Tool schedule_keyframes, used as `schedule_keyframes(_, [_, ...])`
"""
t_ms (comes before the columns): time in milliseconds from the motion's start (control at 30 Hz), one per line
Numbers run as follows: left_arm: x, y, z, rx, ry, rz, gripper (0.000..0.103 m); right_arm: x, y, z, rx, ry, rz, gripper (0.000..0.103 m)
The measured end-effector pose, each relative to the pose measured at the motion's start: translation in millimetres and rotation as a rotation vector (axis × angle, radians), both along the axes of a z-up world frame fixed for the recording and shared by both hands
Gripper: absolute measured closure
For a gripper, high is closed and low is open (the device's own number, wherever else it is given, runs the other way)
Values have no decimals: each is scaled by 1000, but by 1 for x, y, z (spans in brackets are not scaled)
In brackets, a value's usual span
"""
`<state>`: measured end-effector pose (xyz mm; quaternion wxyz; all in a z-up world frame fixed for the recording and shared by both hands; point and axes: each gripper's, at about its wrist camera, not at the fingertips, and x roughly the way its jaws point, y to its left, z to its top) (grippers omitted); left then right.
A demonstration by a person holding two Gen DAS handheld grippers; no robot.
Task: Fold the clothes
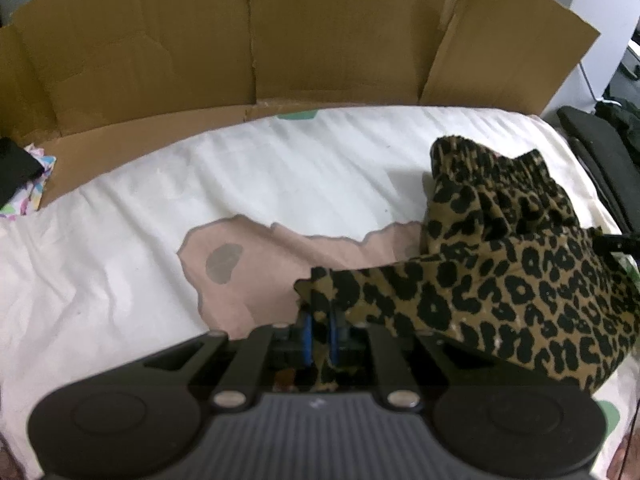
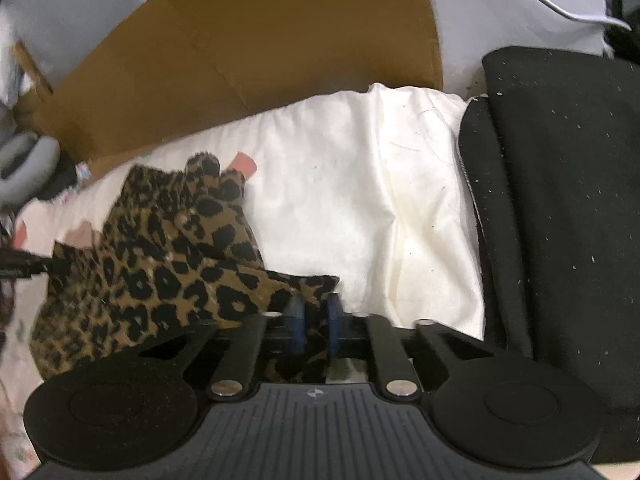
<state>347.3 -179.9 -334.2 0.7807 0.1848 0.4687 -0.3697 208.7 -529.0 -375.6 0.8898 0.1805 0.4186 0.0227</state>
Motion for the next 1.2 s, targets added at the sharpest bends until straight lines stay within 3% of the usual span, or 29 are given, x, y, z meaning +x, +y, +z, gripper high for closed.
schedule_keyframes(667, [-13,12,66,-81,-64,-9,95,-45,13,81,-29,-151,-78,99])
schedule_keyframes(900, [-7,-3,82,-115,-101,-11,95,-43,10,94,-25,-179,-116,99])
schedule_keyframes(1200, [4,-35,82,-96,-129,-18,95,-25,3,95,-33,-183,-149,99])
